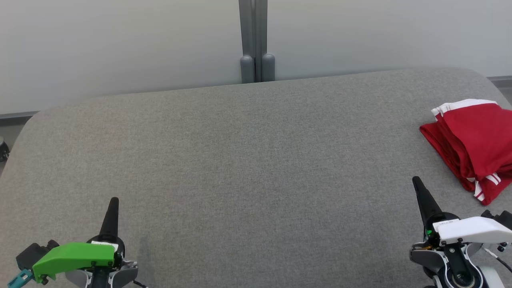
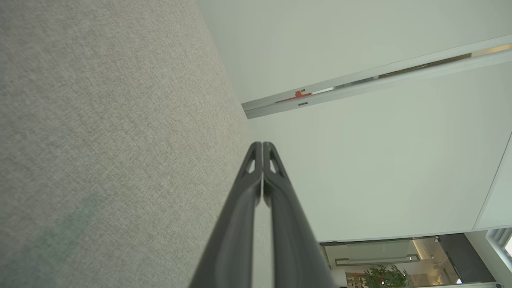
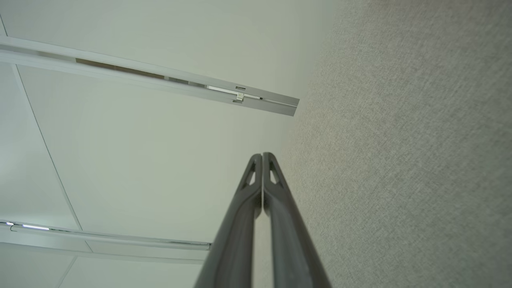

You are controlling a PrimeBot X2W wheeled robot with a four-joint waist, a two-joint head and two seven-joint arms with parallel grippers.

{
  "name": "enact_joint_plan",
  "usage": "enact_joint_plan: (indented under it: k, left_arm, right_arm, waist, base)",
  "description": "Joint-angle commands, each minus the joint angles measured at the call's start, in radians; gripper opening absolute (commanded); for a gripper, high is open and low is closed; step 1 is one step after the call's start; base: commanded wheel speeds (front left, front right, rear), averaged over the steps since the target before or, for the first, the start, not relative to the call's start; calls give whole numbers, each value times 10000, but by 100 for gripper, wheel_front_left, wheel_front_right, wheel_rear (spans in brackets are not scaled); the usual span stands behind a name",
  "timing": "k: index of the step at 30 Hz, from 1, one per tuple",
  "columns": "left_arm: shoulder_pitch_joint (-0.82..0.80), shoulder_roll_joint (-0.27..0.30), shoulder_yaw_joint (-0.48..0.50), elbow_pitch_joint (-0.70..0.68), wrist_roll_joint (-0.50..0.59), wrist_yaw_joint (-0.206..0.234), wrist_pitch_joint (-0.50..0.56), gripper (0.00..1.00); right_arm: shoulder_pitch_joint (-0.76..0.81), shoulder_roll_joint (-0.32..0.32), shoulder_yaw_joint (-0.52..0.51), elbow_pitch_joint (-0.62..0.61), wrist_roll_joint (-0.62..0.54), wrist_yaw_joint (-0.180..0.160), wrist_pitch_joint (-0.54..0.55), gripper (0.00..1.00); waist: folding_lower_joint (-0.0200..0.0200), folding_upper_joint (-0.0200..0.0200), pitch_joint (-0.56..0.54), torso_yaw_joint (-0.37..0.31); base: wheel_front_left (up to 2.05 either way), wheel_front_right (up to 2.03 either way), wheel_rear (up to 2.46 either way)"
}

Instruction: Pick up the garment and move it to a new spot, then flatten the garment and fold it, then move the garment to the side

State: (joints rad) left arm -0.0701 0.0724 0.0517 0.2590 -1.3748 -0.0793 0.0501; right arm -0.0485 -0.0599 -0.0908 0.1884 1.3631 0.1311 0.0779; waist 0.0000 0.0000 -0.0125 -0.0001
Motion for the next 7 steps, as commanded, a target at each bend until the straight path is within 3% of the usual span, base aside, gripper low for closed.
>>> enact_joint_plan:
  k: [1,7]
  left_arm:
    - [-230,-21,80,-86,-213,-93,46,0]
    - [-285,-60,196,-102,-625,-187,174,0]
  right_arm:
    - [-225,-11,-42,9,236,-3,49,0]
    - [-304,-3,-67,119,678,-2,99,0]
  waist:
    - [0,0,6,0]
    - [0,0,31,1]
  base:
    - [0,0,0]
    - [0,0,0]
